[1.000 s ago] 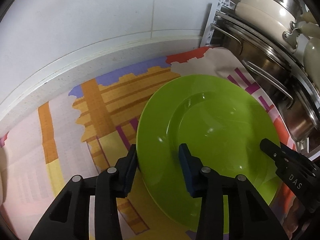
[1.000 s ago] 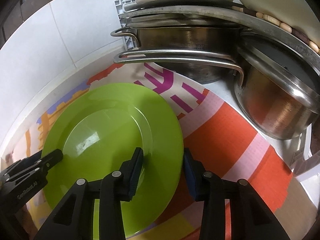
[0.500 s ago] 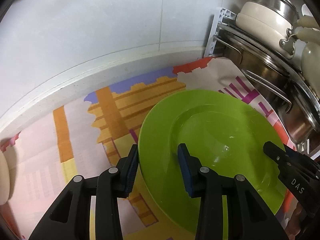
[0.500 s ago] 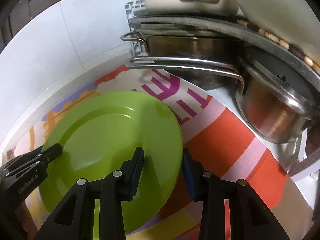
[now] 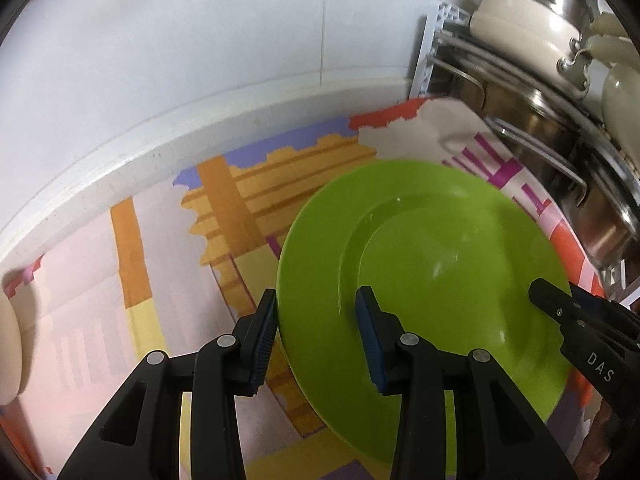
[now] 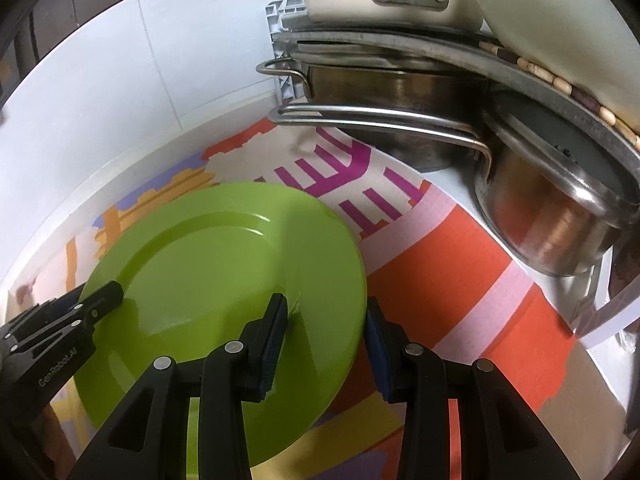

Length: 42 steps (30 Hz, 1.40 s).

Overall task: Organize plates and bowls
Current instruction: 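Lift the green plate with both grippers and carry it toward the plate stack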

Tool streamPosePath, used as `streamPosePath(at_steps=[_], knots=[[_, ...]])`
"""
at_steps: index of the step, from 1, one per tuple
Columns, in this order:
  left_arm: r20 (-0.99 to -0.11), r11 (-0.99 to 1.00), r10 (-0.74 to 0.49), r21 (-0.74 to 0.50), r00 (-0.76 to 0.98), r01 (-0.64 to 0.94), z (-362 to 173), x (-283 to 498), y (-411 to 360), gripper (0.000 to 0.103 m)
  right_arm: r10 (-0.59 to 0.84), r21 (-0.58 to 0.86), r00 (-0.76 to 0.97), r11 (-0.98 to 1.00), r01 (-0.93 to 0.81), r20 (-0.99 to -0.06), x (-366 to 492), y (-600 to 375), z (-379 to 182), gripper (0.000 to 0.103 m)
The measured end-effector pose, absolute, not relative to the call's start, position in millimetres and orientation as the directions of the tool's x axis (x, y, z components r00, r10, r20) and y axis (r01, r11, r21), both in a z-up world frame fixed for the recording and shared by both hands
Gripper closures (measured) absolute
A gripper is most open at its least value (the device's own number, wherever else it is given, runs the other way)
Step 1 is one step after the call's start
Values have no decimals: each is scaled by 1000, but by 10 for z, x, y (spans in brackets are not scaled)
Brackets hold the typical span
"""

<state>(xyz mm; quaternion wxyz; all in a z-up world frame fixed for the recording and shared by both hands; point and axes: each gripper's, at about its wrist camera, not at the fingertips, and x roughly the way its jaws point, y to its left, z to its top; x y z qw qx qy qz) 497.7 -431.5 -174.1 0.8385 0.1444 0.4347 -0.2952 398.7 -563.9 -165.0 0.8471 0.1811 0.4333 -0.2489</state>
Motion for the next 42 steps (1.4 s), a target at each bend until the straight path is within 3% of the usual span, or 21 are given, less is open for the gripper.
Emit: streamPosePath(at_steps=[13, 31, 42], knots=[[-800, 763, -360, 45, 481, 645, -1758, 5068, -4413, 56, -267, 75, 487, 814, 575, -832, 4081, -5751, -1733, 63], [-802, 774, -385, -12, 456, 633, -1708, 5179, -4418, 62, -284, 40, 491, 834, 550, -824, 4226, -5794, -1693, 63], [-778, 793, -390, -12, 493, 609, -1378, 4975, -4153, 62, -291, 53, 520, 834, 550, -803, 4050, -5616, -1405, 63]])
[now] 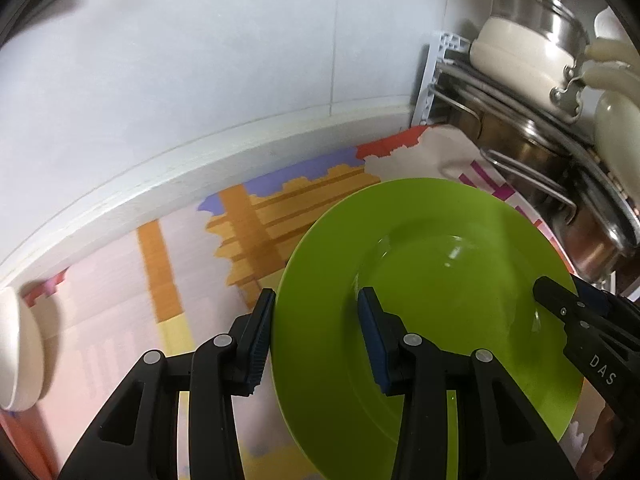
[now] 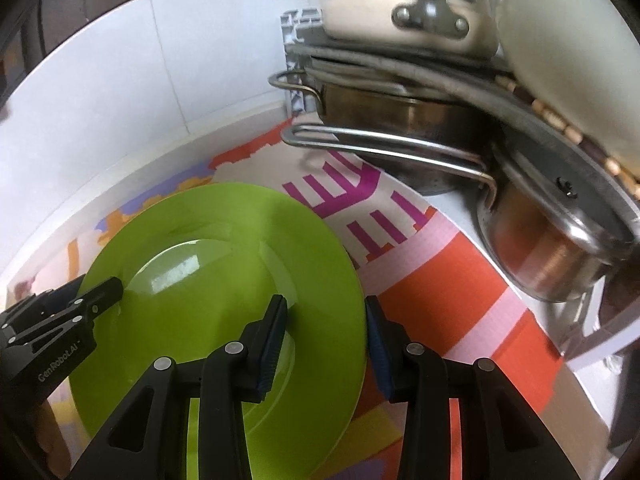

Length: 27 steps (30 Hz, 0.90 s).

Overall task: Organize plates and bowls
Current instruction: 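Lift the green plate with both grippers and carry it toward the plate stack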

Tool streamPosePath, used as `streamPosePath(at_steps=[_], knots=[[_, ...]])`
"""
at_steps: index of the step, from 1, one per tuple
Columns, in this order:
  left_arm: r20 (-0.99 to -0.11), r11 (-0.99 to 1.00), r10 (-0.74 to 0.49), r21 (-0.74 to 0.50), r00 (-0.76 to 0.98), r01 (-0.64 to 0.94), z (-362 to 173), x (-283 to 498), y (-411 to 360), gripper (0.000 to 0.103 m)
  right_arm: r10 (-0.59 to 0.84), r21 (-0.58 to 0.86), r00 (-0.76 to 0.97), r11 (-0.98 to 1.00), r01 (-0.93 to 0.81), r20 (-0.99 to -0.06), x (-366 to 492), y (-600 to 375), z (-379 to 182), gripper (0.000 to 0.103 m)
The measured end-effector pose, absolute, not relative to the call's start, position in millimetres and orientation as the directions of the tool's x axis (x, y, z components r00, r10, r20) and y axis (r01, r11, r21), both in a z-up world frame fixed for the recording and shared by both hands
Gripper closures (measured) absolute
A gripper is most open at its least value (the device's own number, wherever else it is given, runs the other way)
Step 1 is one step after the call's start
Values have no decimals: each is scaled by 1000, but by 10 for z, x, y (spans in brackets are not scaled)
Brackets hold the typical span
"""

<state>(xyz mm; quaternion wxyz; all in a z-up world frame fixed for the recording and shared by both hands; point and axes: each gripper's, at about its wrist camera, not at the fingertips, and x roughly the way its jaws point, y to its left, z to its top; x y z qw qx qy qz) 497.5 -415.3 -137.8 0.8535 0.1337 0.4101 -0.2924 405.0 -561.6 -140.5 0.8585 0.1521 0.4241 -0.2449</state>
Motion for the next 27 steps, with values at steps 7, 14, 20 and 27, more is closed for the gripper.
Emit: streamPosePath(at_steps=[7, 14, 20, 27], knots=[[-757, 817, -390, -22, 524, 576, -1098, 4795, -3801, 62, -287, 50, 548, 854, 519, -785, 3903, -5366, -1098, 63], [-735, 845, -371, -12, 569, 535, -818, 4607, -3380, 62, -272, 59, 584, 873, 484, -765, 3756, -4984, -841, 63], [-722, 866, -357, -17, 593, 500, -638, 4460, -3007, 62, -259, 59, 610, 891, 450, -749, 3657, -4637, -654, 63], [-712, 887, -340, -26, 614, 461, -512, 4289, -2547, 62, -239, 58, 631, 910, 412, -738, 3526, -4284, -473, 63]])
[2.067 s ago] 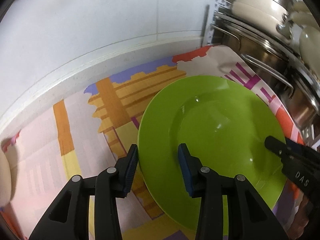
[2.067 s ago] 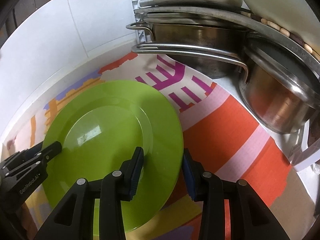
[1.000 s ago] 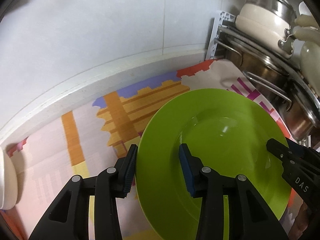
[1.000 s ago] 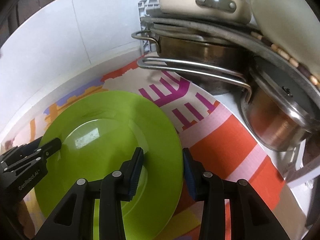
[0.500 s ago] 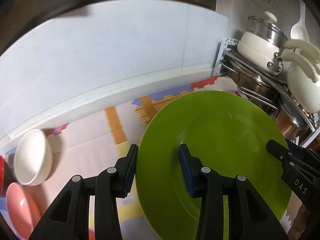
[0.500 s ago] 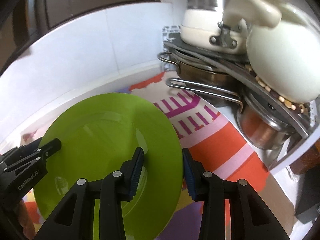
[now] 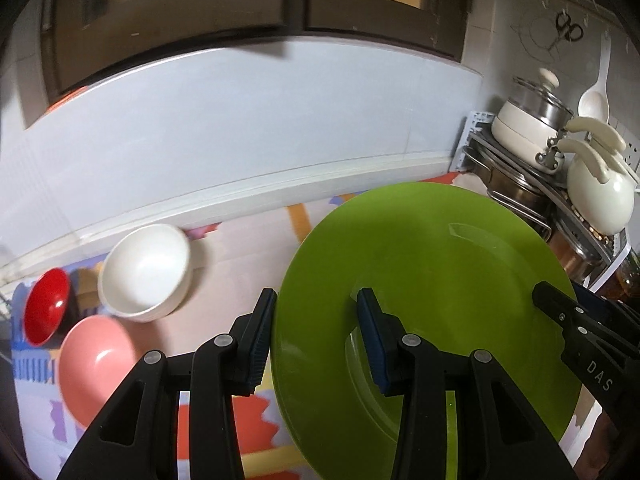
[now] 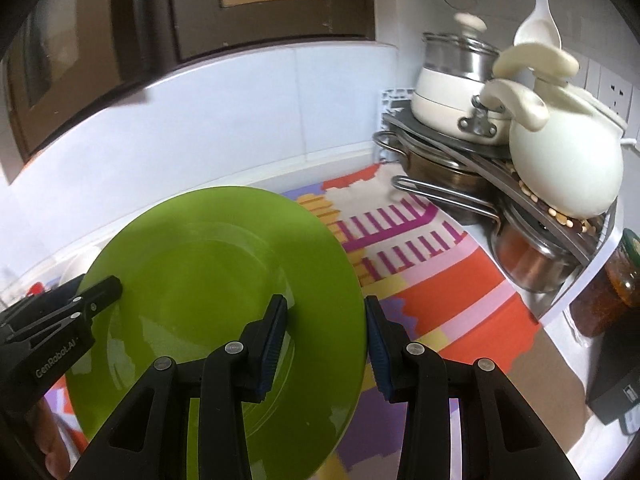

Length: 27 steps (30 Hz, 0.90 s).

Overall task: Organize plates and bowls
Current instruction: 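Lift the green plate with both grippers and carry it toward the plate stack, then lower the green plate onto the blue-and-white plate stack with both grippers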

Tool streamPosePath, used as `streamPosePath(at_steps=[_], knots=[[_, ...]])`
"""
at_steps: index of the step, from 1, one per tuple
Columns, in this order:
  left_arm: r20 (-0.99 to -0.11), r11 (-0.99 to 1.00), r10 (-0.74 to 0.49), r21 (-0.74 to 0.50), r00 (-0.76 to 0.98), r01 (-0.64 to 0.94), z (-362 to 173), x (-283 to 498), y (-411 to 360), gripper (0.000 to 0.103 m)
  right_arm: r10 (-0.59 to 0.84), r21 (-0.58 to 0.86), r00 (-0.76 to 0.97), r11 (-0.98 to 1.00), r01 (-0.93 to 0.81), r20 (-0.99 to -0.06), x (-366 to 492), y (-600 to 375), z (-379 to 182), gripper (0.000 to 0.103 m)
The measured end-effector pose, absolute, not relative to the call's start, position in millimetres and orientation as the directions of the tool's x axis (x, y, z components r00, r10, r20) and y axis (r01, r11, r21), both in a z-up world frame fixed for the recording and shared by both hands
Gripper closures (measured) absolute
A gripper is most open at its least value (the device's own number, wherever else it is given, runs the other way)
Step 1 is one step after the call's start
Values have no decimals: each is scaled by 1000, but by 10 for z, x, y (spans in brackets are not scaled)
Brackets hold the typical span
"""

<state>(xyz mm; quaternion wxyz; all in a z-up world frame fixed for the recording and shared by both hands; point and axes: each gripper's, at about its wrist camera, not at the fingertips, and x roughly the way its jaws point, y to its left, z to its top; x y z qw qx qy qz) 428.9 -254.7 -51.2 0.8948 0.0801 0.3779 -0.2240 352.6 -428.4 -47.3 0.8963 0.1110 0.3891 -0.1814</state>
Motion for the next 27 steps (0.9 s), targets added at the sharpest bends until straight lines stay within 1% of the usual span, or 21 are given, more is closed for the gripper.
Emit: streamPosePath(at_steps=[15, 27], knots=[[-717, 924, -300, -55, 629, 378, -402, 3942, -1449, 62, -205, 33, 660, 944, 329, -723, 3302, -3327, -263, 63], [-724, 958, -233, -58, 649, 280, -372, 3667, -557, 62, -155, 22, 682, 969, 244, -715, 3128, -2495, -204, 63]])
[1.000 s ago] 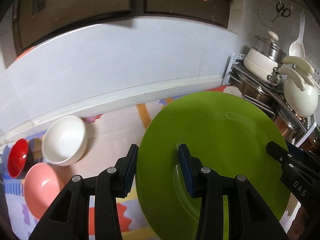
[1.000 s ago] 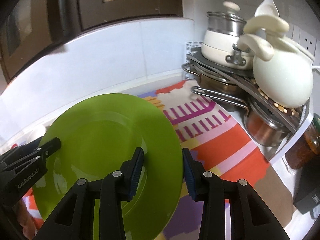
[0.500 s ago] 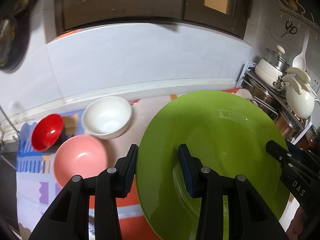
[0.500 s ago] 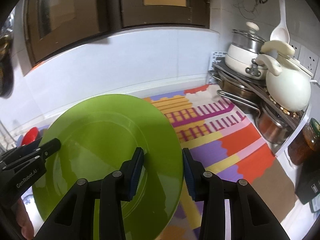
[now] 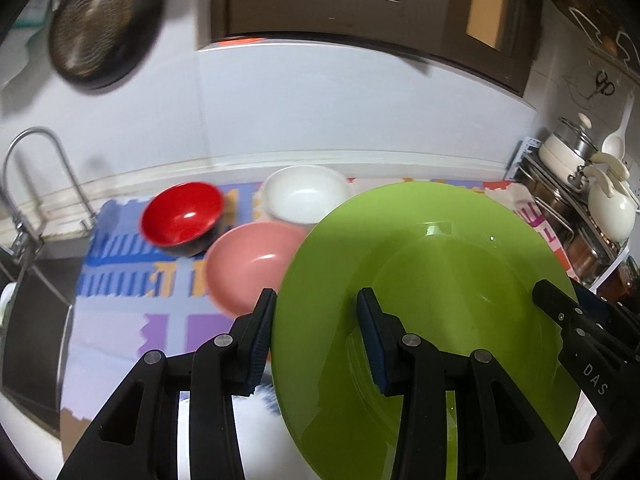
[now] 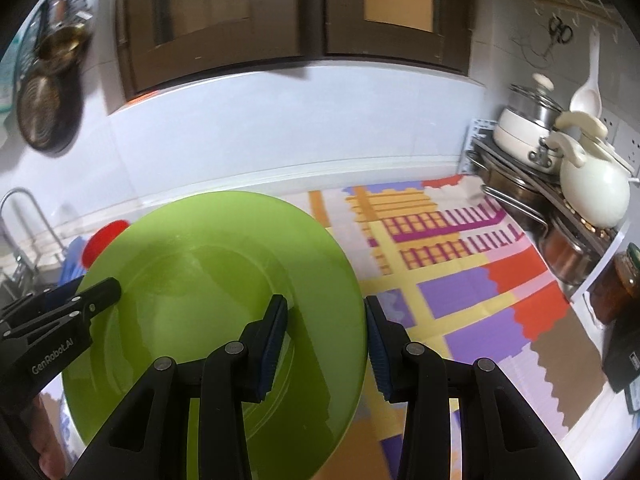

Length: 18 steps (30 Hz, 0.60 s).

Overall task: Organize plates and bowls
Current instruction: 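Lower the green plate onto the blue-and-white plate stack with both grippers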

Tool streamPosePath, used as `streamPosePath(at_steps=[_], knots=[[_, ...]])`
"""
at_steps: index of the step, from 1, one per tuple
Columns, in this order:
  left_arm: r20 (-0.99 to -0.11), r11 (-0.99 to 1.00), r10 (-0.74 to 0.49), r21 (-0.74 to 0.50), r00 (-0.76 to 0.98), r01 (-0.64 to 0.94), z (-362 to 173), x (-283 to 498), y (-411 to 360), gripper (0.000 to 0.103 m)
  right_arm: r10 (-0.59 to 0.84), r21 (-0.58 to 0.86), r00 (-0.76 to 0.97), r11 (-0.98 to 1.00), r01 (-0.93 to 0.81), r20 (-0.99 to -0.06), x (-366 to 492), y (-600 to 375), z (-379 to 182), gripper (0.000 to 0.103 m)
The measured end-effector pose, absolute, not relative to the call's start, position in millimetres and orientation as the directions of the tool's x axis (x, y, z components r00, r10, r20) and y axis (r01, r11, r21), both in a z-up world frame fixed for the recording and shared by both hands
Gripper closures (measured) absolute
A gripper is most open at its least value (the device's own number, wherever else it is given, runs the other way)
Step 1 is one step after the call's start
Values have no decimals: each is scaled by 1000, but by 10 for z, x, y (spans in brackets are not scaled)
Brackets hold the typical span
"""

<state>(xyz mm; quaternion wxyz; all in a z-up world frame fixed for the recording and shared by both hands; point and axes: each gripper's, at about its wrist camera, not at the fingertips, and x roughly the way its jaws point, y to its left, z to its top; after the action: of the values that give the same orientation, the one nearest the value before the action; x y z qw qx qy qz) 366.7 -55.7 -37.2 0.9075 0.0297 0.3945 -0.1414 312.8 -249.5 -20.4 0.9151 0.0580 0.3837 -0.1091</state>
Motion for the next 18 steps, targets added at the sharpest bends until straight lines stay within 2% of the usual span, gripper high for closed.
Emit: streamPosePath(at_steps=[18], knots=[[-742, 994, -93, -27, 664, 109, -424, 3307, 620, 62, -9, 54, 685, 996, 71, -728, 3074, -1397, -247, 63]])
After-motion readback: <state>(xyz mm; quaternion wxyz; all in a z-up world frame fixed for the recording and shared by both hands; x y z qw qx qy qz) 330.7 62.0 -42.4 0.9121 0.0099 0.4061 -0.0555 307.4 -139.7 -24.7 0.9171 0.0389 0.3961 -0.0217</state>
